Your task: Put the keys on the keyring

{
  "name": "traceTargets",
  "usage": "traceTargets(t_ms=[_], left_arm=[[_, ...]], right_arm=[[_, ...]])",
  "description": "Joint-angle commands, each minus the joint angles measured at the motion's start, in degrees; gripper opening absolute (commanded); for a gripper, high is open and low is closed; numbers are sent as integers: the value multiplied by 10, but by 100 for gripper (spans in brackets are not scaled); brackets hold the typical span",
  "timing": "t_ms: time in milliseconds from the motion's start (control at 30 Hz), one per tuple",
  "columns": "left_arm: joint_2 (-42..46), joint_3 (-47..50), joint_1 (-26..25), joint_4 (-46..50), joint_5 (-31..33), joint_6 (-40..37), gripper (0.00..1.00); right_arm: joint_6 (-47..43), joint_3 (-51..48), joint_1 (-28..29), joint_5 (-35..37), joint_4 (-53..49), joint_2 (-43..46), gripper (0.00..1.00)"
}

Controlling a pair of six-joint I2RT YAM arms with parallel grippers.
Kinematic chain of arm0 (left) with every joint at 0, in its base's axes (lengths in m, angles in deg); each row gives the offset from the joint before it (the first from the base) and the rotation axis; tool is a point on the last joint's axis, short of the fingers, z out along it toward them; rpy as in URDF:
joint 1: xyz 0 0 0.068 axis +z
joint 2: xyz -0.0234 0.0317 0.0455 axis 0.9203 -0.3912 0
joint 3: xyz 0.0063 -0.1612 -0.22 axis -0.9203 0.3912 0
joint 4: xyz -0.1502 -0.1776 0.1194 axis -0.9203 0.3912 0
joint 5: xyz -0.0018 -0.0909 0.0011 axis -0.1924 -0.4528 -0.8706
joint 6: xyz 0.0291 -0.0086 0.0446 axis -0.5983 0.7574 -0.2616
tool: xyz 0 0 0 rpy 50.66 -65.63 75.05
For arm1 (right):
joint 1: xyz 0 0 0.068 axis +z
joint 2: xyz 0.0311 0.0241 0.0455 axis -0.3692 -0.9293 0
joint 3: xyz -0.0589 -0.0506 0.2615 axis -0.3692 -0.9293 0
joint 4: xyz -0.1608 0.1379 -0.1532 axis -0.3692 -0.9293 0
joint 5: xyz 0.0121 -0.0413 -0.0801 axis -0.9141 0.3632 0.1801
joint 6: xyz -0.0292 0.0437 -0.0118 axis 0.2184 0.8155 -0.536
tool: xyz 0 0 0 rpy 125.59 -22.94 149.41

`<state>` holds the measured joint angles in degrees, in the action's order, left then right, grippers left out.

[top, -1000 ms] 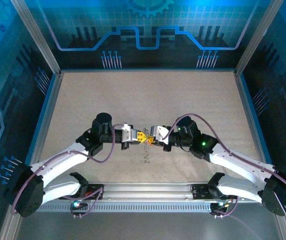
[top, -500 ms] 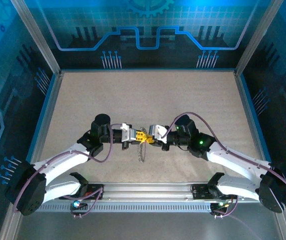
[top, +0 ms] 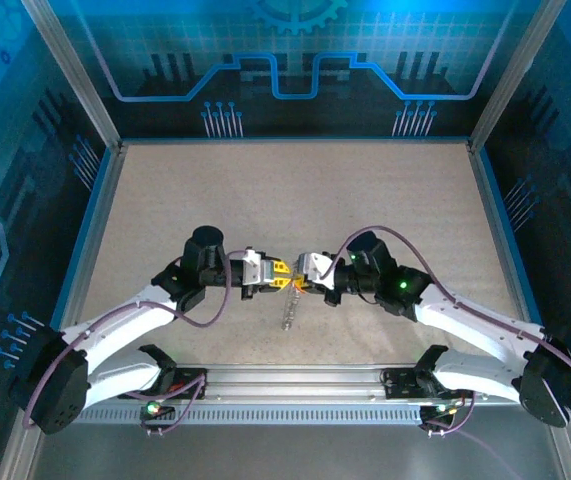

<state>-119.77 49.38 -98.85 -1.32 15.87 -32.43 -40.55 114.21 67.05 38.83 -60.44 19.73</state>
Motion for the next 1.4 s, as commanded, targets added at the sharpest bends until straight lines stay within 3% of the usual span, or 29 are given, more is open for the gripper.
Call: traceTargets(t_ms=[0, 633, 700, 833, 1000, 1033, 1133, 1367], left_arm=[[8, -21, -3, 69, 33, -57, 22], [-1, -27, -3, 61, 22, -33, 22], [-2, -28, -3, 63, 22, -32, 19], [-3, -29, -5, 64, 23, -31, 0], [-1, -36, -5, 87, 28, -44, 0], [1, -35, -4, 83, 31, -43, 0], [12, -24, -2, 51, 22, -22, 0], [14, 26, 24, -154, -54, 103, 0]], right_arm=[[-27, 49, 22, 59, -55, -14, 0], [-45, 101, 62, 112, -89, -76, 0], [-46, 101, 64, 109, -84, -76, 0], [-48, 100, 65, 113, -82, -73, 0], [-40, 73, 56, 97, -52, -47, 0], [-32, 65, 51, 91, -42, -39, 6], [-15, 21, 29, 51, 10, -8, 17], [27, -68, -23, -32, 124, 38, 19]])
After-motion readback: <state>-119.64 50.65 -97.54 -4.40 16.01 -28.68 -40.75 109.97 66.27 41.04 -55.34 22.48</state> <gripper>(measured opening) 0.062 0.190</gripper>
